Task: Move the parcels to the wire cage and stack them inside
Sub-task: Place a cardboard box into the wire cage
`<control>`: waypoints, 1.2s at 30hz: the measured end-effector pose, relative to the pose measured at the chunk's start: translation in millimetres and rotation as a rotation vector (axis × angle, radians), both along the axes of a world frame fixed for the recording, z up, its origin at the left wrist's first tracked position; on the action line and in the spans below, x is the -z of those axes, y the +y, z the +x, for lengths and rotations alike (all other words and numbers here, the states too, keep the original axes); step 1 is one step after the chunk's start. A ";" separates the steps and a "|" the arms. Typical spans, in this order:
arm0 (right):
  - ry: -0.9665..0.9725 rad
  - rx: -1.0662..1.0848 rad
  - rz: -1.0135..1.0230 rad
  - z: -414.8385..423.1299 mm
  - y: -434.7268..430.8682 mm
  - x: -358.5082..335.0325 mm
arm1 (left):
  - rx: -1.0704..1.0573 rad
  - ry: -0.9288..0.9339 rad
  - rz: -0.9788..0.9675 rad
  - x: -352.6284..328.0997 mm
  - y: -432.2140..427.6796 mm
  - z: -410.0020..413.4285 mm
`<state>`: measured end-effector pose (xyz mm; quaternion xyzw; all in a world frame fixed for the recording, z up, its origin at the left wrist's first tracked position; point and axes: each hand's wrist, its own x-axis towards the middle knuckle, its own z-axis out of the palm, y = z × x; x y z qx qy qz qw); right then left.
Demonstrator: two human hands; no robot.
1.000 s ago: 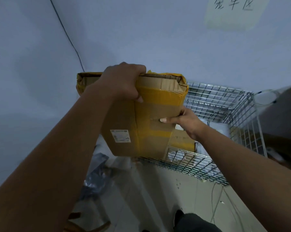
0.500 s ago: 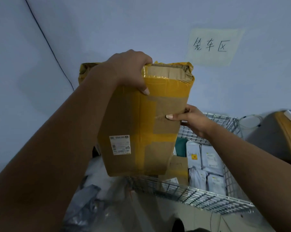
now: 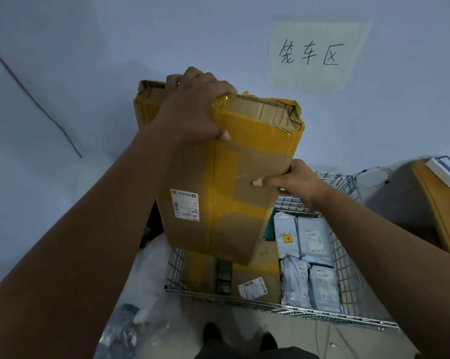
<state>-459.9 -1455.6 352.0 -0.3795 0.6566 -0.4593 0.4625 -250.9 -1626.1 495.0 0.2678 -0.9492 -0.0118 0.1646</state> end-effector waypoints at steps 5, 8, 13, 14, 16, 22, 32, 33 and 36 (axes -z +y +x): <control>0.009 0.142 0.035 -14.3 3.5 7.6 | 0.111 0.028 0.031 14.7 -28.2 -38.1; 0.035 0.218 0.051 -19.6 8.3 12.7 | 0.154 0.038 0.047 28.2 -36.8 -55.6; 0.089 0.371 0.089 -26.3 15.6 23.1 | 0.152 0.105 0.097 66.1 -38.4 -81.2; 0.092 0.405 0.096 -28.4 17.2 25.0 | 0.139 0.131 0.110 75.7 -36.9 -86.2; 0.101 0.458 0.116 -33.9 20.9 27.6 | 0.106 0.167 0.172 96.0 -33.1 -96.8; 0.162 0.507 0.237 -59.3 23.9 36.5 | 0.103 0.125 0.604 165.7 -13.2 -125.6; 0.345 0.427 0.279 -63.9 -8.0 80.3 | -0.011 0.241 1.095 208.7 7.3 -143.0; 0.361 0.414 0.270 -60.4 -12.6 86.1 | -0.031 0.275 1.167 209.6 5.7 -142.2; 0.371 0.373 0.230 -47.0 -24.0 105.2 | -0.111 0.348 1.345 214.2 3.6 -138.0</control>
